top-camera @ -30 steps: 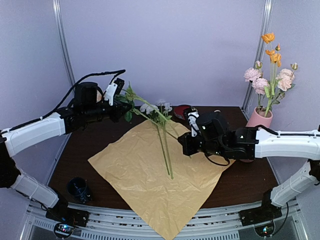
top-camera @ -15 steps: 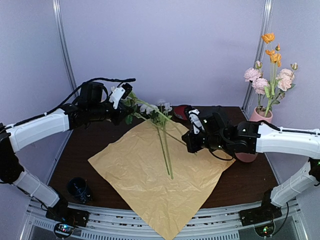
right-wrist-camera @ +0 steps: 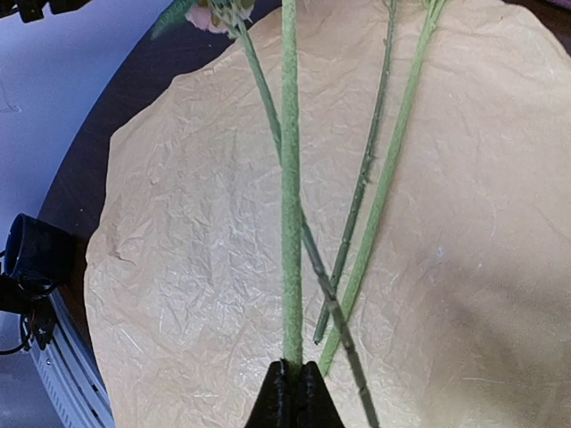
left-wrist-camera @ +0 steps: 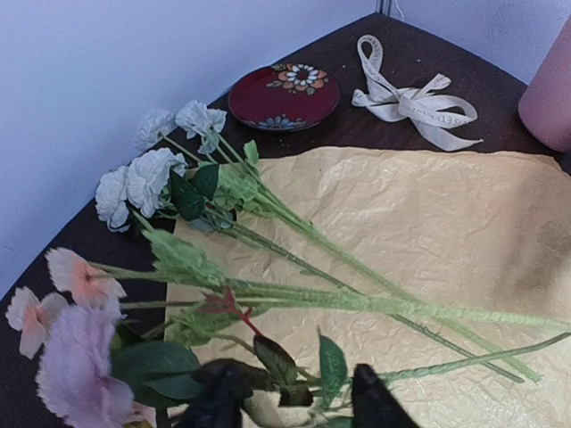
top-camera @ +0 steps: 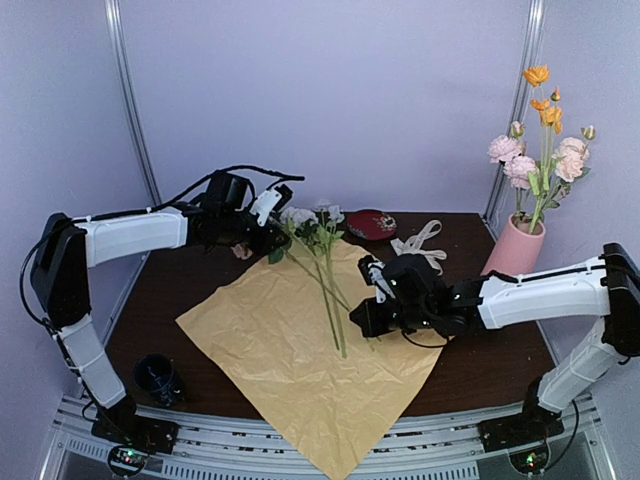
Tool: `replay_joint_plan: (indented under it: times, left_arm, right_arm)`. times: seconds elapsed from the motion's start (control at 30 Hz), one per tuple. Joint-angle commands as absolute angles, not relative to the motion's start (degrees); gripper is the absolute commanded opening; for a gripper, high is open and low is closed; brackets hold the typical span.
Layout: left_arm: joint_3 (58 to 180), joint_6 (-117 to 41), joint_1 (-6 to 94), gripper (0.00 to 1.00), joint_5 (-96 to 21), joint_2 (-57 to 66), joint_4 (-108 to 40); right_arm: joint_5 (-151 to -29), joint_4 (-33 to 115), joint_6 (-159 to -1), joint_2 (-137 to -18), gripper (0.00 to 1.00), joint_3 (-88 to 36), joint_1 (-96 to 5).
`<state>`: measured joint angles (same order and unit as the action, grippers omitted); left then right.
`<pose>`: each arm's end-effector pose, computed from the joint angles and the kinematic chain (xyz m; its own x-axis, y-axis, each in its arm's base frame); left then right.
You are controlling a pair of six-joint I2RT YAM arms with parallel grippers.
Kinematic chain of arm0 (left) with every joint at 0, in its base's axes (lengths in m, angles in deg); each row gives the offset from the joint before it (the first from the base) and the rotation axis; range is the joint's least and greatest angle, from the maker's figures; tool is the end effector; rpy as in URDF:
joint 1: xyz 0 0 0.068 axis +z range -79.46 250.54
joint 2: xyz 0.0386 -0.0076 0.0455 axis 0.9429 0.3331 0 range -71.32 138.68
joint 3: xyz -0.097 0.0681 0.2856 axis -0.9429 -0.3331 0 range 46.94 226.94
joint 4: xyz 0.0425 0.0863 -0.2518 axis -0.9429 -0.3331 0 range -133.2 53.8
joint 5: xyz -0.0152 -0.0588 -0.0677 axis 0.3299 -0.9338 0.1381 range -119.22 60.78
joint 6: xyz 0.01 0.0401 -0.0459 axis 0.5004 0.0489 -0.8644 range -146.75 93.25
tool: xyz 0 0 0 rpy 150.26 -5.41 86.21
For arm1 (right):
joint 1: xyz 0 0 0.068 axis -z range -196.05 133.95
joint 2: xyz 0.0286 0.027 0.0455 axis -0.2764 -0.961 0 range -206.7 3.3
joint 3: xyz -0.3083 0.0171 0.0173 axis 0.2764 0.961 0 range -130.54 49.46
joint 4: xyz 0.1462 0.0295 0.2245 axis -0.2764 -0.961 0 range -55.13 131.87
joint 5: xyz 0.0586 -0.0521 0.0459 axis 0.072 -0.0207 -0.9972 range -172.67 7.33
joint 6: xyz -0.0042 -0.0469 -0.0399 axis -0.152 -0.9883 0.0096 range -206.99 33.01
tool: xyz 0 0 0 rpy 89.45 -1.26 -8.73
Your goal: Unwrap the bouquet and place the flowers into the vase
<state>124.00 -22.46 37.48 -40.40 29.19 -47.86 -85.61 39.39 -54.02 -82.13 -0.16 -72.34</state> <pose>0.3551 -0.2420 0.2952 -0.4306 0.3680 -0.8241 0.7024 0.7100 -0.0500 0.1819 0.2769 0.2397 -0.7528 -0.1489 -0.6412 -0.5285 0.7174 0.4539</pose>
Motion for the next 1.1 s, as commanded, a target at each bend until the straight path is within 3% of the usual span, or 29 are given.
replay_joint_plan:
  times: [0.0,0.07,0.1,0.13,0.33,0.5,0.7,0.8,0.9,0.97,1.07]
  left_arm:
    - [125.57,-27.6,37.23,0.68,-39.38,28.43,-44.35]
    - [124.32,-29.38,37.23,0.83,-38.93,27.57,-44.08]
    - [123.31,-30.39,37.23,0.95,-38.89,26.99,-43.97]
    - [122.06,-31.99,37.19,0.97,-39.02,25.92,-43.64]
    - [111.26,-45.05,36.39,0.98,-39.1,20.65,-38.36]
    - [100.89,-60.69,34.28,0.89,-40.32,20.36,-28.4]
    - [98.49,-65.8,32.29,0.84,-37.72,19.86,-24.01]
    - [97.95,-65.84,32.16,0.84,-35.83,18.25,-24.25]
    - [96.88,-65.35,32.21,0.84,-34.09,16.08,-25.45]
    - [96.26,-64.54,32.21,0.84,-33.37,14.77,-27.21]
    - [95.11,-63.14,32.21,0.85,-32.04,12.52,-29.33]
  right_arm:
    - [-89.96,54.19,-44.0,-84.82,0.0,3.4,-72.18]
    - [-89.97,57.66,-41.41,-86.2,0.0,4.25,-72.15]
    - [-89.97,59.22,-40.25,-86.86,0.0,4.54,-72.19]
    - [-89.97,60.79,-39.15,-87.61,0.0,4.81,-72.14]
    - [-91.0,65.1,-35.88,-91.97,0.0,4.5,-72.22]
    - [-88.97,59.59,-40.03,-92.66,0.0,2.2,-72.24]
    - [-92.02,54.14,-45.62,-91.49,0.0,-0.61,-72.72]
    - [-97.21,54.18,-45.59,-94.2,0.11,-2.76,-74.45]
    - [-97.21,52.38,-45.97,-95.79,0.41,-4.99,-76.06]
    - [-95.95,51.36,-46.5,-94.8,0.52,-5.85,-76.16]
    - [-92.29,46.78,-49.23,-92.56,0.61,-8.04,-75.83]
